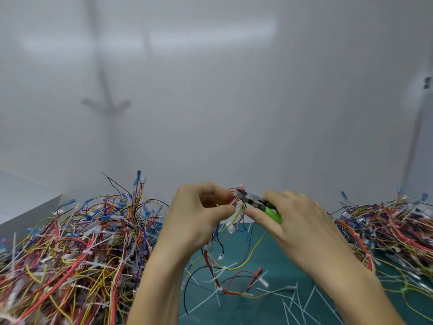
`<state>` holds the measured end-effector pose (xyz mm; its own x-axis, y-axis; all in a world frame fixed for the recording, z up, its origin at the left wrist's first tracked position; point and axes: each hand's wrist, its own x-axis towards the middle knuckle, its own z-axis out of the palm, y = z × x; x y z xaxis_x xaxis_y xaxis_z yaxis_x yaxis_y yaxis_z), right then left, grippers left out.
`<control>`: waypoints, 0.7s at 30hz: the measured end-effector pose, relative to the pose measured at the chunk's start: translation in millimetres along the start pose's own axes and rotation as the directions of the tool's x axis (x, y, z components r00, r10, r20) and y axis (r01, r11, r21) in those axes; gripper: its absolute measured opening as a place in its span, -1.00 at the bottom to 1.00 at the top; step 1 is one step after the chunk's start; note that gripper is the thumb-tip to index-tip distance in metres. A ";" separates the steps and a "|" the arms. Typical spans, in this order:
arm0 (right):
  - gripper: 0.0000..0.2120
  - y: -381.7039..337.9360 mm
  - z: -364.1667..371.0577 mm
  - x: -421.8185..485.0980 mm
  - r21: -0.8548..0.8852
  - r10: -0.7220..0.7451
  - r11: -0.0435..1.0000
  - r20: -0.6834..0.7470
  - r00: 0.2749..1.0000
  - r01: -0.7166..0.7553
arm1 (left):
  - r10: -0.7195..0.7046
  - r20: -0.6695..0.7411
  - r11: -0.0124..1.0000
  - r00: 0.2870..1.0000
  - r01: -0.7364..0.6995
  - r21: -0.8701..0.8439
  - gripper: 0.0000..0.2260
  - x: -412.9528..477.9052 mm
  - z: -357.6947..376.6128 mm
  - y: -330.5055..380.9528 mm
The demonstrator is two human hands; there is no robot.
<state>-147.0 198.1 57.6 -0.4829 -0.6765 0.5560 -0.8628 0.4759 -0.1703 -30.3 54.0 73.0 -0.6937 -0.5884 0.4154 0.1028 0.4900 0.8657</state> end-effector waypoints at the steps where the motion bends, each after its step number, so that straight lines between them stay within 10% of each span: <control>1: -0.45 0.9 0.0 -0.2 0.002 -0.006 1.000 -0.007 1.000 0.006 | 0.000 -0.004 1.000 1.000 0.000 0.012 -0.82 -0.1 0.2 0.1; 21: -0.42 7.8 -1.6 0.1 0.084 0.025 0.996 -0.024 0.999 -0.023 | 0.012 0.009 0.995 1.000 -0.013 0.095 -0.83 0.2 0.9 -1.9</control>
<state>-153.5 202.6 57.6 -0.5004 -0.6506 0.5712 -0.8612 0.4421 -0.2508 -31.3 53.5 71.1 -0.6985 -0.5768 0.4236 0.0437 0.5564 0.8297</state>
